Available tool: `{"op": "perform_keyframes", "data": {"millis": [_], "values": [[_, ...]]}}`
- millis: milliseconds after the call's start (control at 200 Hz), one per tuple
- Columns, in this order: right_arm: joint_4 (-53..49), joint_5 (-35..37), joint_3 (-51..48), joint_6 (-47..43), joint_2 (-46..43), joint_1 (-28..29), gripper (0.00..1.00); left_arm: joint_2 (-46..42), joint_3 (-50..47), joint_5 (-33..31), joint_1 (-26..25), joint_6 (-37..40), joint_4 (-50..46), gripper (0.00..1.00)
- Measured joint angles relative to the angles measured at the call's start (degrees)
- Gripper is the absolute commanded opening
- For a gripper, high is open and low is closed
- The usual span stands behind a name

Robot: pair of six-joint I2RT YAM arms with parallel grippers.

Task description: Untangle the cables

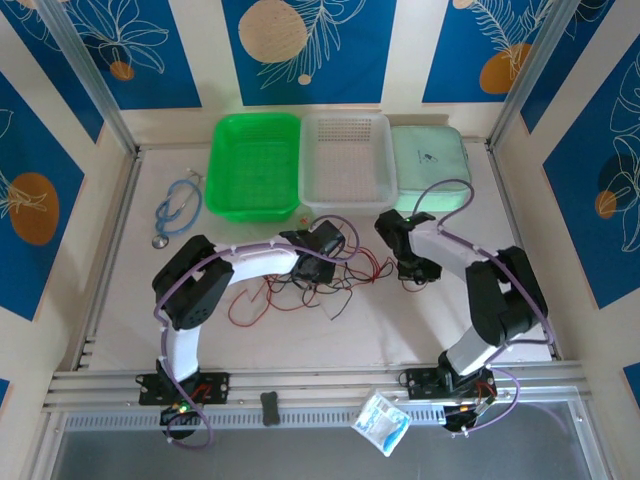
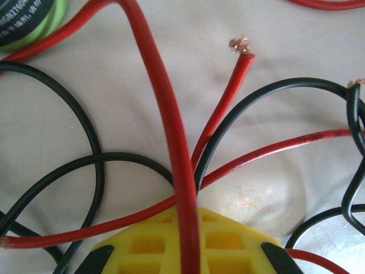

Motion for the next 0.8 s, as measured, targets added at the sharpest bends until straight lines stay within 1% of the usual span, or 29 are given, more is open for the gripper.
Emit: {"op": "perform_keyframes", "data": {"millis": [145, 235, 275, 295, 310, 400, 465, 475, 485, 550, 585, 615, 765, 800], "values": [[-1.68, 5.29, 2.19, -0.68, 3.76, 0.46, 0.04, -0.2, 0.0, -0.02, 0.02, 0.04, -0.2, 0.0], [-2.34, 7.37, 2.73, -0.68, 4.13, 0.2, 0.07, -0.52, 0.0, -0.09, 0.28, 0.37, -0.66, 0.0], [-2.62, 7.78, 2.75, -0.68, 4.07, -0.15, 0.08, -0.79, -0.07, -1.05, 0.55, 0.72, -1.73, 0.0], [-2.73, 7.93, 2.75, -0.7, 4.07, -0.48, 0.13, -1.07, -0.2, -1.46, 0.79, 0.85, -2.29, 0.0], [-2.8, 7.98, 2.75, -0.7, 4.07, -0.68, 0.15, -1.25, -0.28, -1.84, 0.98, 1.01, -2.8, 0.0], [-2.69, 8.11, 2.73, -1.14, 3.93, -2.8, 0.17, -2.67, -1.16, -4.31, 2.47, 1.6, -7.02, 0.09], [-2.05, 7.67, 2.64, -1.81, 3.41, -4.55, 0.19, -3.85, -1.51, -5.4, 3.23, 2.51, -10.14, 0.2], [-1.84, 7.52, 2.58, -2.01, 3.28, -4.83, 0.23, -3.96, -1.51, -5.51, 3.26, 2.32, -10.47, 0.21], [-1.68, 7.32, 2.54, -2.23, 3.13, -5.07, 0.25, -4.15, -1.51, -5.64, 3.3, 2.75, -10.86, 0.23], [-0.31, 5.7, 2.05, -3.5, 1.84, -6.6, 0.27, -5.55, -1.42, -6.25, 3.61, 3.54, -12.55, 0.31], [0.52, 4.26, 1.64, -4.0, 0.72, -7.39, 0.27, -6.34, -1.09, -6.47, 3.56, 4.24, -13.51, 0.35], [1.18, 2.86, 1.27, -4.31, -0.28, -7.96, 0.32, -6.82, -0.55, -6.54, 3.45, 4.55, -14.36, 0.38], [3.98, -6.34, 0.02, -5.09, -6.86, -10.64, 0.34, -8.22, 3.06, -6.56, 2.51, 6.1, -15.96, 0.52], [4.46, -8.61, -0.07, -5.01, -8.39, -11.15, 0.36, -8.46, 3.61, -6.51, 2.27, 6.32, -15.93, 0.54]]}}
